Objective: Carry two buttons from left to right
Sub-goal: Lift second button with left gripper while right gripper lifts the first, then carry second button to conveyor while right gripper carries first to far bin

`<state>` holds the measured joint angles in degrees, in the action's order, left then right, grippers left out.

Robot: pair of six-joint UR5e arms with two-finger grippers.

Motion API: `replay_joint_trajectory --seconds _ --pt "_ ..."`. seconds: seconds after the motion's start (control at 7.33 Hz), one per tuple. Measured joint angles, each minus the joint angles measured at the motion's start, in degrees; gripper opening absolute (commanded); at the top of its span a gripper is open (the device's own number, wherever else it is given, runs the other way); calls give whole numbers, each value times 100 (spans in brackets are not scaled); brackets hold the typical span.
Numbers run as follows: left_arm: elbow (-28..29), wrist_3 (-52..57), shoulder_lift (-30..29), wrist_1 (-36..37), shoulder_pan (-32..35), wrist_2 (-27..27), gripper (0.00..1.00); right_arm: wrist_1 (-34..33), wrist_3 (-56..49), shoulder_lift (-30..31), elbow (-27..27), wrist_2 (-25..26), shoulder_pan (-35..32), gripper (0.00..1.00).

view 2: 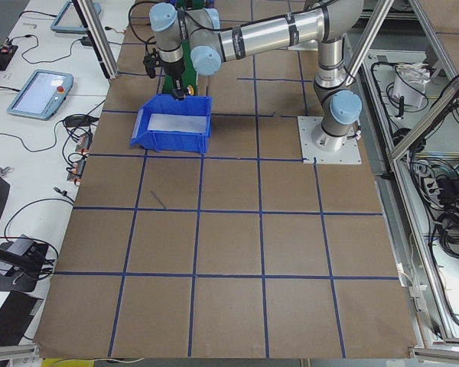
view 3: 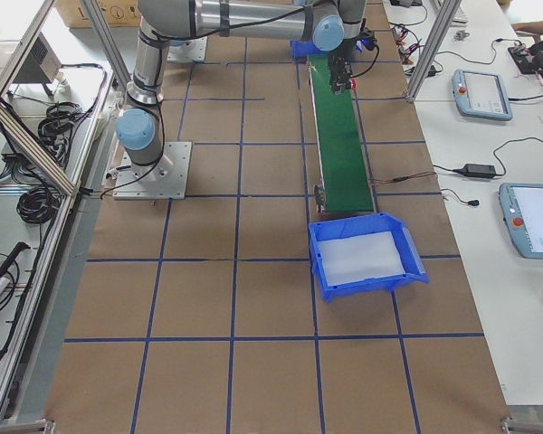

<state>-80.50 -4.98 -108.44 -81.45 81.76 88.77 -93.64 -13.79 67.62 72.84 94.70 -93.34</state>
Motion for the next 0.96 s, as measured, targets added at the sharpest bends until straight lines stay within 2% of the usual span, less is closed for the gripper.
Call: replay_joint_trajectory --seconds 0.27,0.55,0.96 --pt "319 -386 6 -25 489 -53 26 381 -1017 447 154 11 778 7" --pt "514 -717 -96 73 918 -39 26 449 -2048 897 720 13 1855 8" --pt "584 -1121 -593 671 1342 -26 27 389 -2803 1092 1009 93 3040 8"
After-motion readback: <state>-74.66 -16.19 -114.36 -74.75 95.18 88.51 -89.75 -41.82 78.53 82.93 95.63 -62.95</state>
